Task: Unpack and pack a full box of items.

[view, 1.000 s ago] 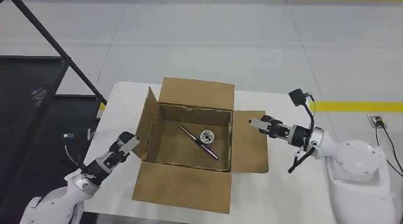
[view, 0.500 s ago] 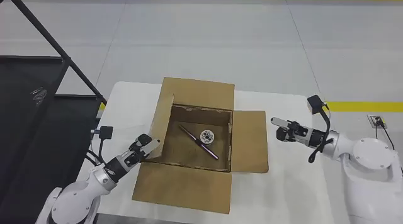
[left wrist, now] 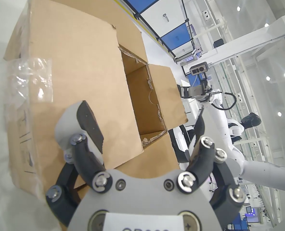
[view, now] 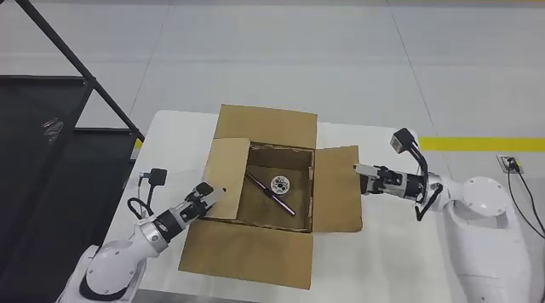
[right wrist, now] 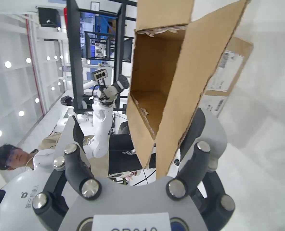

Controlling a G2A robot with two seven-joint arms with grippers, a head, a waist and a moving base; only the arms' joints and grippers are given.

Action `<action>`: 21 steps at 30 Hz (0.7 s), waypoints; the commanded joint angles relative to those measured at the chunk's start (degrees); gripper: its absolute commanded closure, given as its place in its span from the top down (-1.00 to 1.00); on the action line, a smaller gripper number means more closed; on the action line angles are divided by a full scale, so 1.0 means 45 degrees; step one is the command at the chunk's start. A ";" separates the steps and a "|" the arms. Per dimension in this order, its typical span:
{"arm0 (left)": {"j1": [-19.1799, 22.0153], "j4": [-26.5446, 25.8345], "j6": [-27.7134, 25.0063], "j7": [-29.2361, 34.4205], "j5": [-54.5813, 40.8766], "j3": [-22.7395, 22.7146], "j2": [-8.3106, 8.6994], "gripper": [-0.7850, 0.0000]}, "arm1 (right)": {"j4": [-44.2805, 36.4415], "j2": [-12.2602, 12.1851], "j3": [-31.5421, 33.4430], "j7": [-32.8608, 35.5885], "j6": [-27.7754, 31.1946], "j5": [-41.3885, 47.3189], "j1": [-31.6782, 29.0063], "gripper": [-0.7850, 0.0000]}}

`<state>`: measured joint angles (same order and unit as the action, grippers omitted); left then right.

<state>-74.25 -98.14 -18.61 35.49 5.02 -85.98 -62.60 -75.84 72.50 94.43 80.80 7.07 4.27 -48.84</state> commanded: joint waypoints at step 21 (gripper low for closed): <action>0.0290 0.0600 0.0117 -0.0187 -0.0271 0.0256 0.0020 1.00 | -0.1663 0.0305 -0.4179 -0.3340 0.0813 0.0904 0.0247 1.00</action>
<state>-72.95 -95.52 -18.08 34.67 3.83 -84.80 -62.52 -83.25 73.78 76.69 66.78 10.52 9.06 -47.80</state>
